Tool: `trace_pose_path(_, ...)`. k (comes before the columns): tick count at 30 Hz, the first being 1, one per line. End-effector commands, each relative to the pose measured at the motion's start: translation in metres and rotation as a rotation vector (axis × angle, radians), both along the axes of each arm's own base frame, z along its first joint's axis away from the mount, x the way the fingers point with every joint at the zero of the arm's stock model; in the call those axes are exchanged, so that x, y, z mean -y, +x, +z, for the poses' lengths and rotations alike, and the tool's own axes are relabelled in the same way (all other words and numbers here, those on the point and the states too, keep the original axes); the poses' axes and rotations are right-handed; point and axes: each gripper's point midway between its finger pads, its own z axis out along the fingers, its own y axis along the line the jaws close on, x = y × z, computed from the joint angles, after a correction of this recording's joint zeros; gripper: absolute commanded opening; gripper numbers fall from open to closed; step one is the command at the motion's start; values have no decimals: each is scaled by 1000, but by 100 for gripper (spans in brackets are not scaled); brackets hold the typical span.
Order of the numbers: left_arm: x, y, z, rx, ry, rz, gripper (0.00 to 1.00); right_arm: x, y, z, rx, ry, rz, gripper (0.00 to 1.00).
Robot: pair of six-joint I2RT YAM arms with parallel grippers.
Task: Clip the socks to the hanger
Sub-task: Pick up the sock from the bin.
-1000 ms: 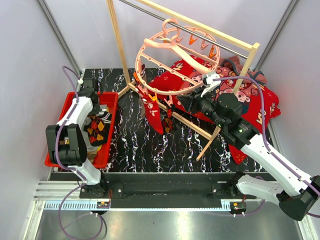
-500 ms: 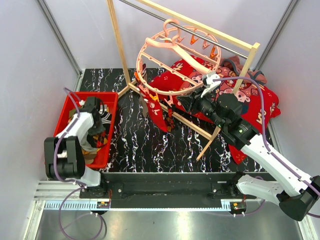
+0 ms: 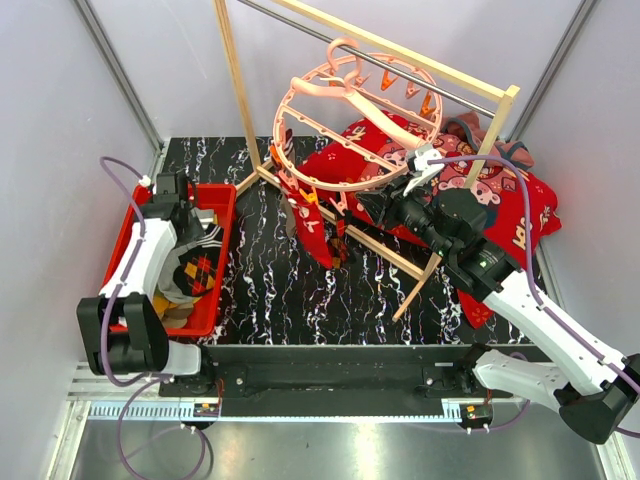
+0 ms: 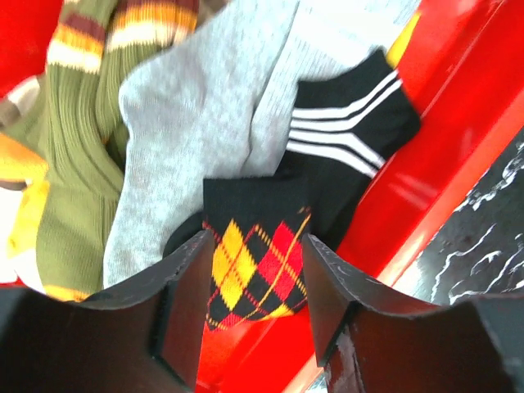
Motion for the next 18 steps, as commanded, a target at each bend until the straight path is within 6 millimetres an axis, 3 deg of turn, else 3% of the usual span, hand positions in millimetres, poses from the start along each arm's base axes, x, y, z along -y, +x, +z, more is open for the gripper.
trace_pose_path(1,-1,12,-8,-22,-11,14,51,7,0,17,63,22,-22,0)
trace_pose_path(18,-10,15,-60,-145,26,26,49,8,1,11,54,13,-29,0)
